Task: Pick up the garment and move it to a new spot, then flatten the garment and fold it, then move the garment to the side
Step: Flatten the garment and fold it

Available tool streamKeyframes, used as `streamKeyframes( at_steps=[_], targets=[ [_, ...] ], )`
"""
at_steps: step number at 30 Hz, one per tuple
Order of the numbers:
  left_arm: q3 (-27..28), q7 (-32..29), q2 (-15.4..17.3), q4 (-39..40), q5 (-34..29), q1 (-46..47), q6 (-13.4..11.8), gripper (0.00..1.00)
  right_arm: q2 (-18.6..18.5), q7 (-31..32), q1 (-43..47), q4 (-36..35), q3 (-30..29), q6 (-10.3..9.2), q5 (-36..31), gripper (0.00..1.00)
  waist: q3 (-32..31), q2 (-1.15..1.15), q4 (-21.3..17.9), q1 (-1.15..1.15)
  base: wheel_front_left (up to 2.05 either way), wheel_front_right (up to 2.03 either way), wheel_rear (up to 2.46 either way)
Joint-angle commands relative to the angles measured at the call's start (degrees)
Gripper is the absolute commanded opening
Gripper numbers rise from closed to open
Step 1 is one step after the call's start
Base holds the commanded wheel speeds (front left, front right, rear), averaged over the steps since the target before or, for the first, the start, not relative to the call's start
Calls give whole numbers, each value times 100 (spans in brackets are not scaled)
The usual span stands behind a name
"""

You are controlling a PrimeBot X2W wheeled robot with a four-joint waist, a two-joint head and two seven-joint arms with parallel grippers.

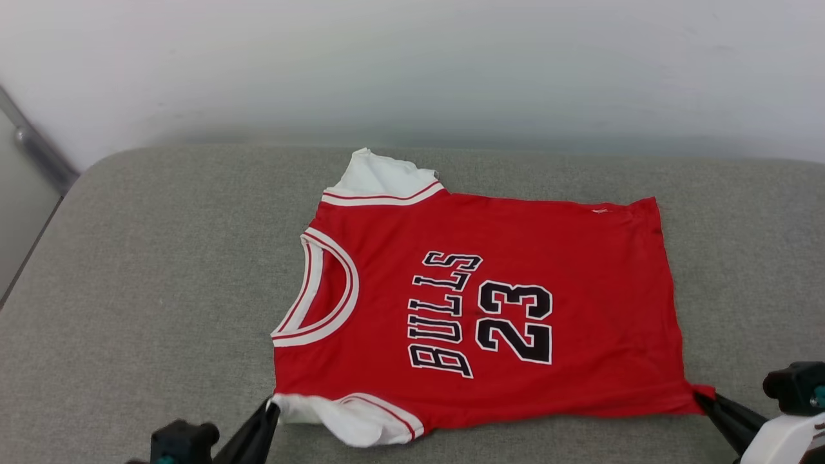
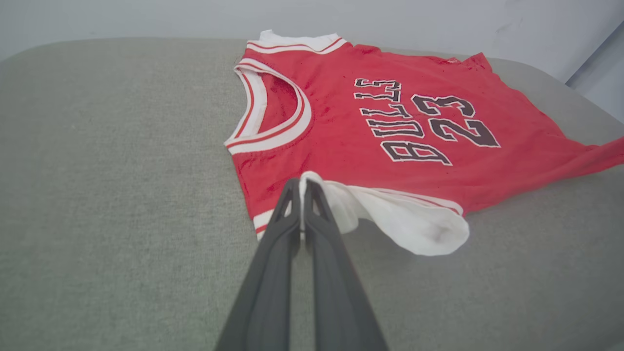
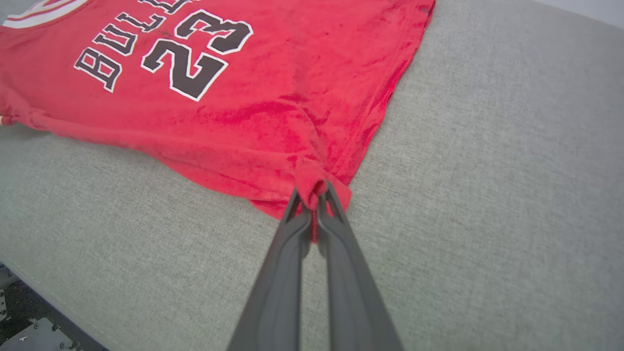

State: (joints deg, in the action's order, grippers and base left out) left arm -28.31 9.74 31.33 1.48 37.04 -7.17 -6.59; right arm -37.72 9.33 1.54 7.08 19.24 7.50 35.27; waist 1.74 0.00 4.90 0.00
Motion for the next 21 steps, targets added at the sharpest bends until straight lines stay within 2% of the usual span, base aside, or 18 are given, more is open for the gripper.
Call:
streamKeyframes(
  at_steps=[1, 11, 21],
  targets=[
    [25, 1, -34, -25, -48, 131, 5, 0, 44, 16, -31, -66, -61, -2, -43, 0, 101, 0, 8, 0, 0, 0, 0],
    [104, -176, -12, -554, -311, 1886, 397, 0, 265, 465, -688, -502, -417, -3, -240, 0, 820, 0, -177, 0, 0, 0, 0],
    [128, -68, -85, -1528, -419, 3201, 812, 0, 325, 605, -1406, -306, -369, -3, -217, 0, 1611, 0, -297, 0, 0, 0, 0]
  ],
)
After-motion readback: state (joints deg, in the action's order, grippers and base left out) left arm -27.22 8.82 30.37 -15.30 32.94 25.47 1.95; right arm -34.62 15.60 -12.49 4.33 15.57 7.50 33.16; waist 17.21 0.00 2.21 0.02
